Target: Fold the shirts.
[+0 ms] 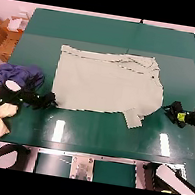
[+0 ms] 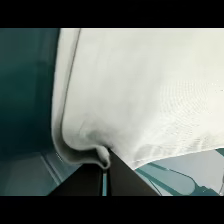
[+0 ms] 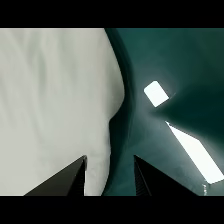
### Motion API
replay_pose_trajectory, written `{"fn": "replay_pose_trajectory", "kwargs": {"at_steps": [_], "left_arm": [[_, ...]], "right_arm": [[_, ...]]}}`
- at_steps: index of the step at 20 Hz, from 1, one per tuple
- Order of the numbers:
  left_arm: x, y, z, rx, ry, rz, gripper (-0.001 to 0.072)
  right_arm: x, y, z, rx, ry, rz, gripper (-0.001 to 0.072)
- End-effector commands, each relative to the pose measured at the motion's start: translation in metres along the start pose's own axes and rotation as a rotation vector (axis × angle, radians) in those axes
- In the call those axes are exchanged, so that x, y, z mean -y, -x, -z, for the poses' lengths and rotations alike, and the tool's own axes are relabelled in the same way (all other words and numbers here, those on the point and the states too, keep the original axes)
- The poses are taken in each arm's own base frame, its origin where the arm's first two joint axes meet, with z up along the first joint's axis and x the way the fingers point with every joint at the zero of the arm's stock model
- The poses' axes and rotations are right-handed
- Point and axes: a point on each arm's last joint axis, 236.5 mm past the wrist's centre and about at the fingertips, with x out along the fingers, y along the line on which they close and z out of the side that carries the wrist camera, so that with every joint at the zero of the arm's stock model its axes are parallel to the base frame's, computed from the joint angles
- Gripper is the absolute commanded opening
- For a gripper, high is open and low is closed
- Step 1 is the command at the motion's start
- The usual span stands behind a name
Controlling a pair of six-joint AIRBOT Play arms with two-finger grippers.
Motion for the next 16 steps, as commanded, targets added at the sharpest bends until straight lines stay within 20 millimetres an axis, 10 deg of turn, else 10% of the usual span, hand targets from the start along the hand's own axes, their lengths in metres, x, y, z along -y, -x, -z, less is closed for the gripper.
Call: {"fn": "replay_pose_trajectory", "kwargs": {"at_steps": [1,5,11,13,14,16], "left_arm": [[-0.006,0.012,-0.007,-0.019,-0.082,-0.074,0.0020],[-0.004,0.029,-0.025,-0.002,-0.163,-0.131,0.0021],[-0.005,0.028,-0.027,0.004,-0.163,-0.133,0.0021],[-0.004,0.028,-0.027,0.005,-0.161,-0.130,0.0021],[-0.004,0.028,-0.026,0.001,-0.161,-0.129,0.0021],[0.002,0.032,-0.031,0.014,-0.172,-0.124,0.0021]], "right_arm": [[-0.001,0.000,0.012,-0.044,0.000,-0.006,0.0363],[0.011,-0.009,0.023,-0.062,-0.022,0.015,0.0250],[-0.002,-0.060,0.044,-0.209,-0.056,-0.077,0.0302],[-0.005,-0.067,0.056,-0.250,-0.028,-0.074,0.0216],[-0.008,-0.068,0.057,-0.255,-0.008,-0.081,0.0044],[-0.024,-0.060,0.053,-0.274,0.023,-0.118,0.0016]]}}
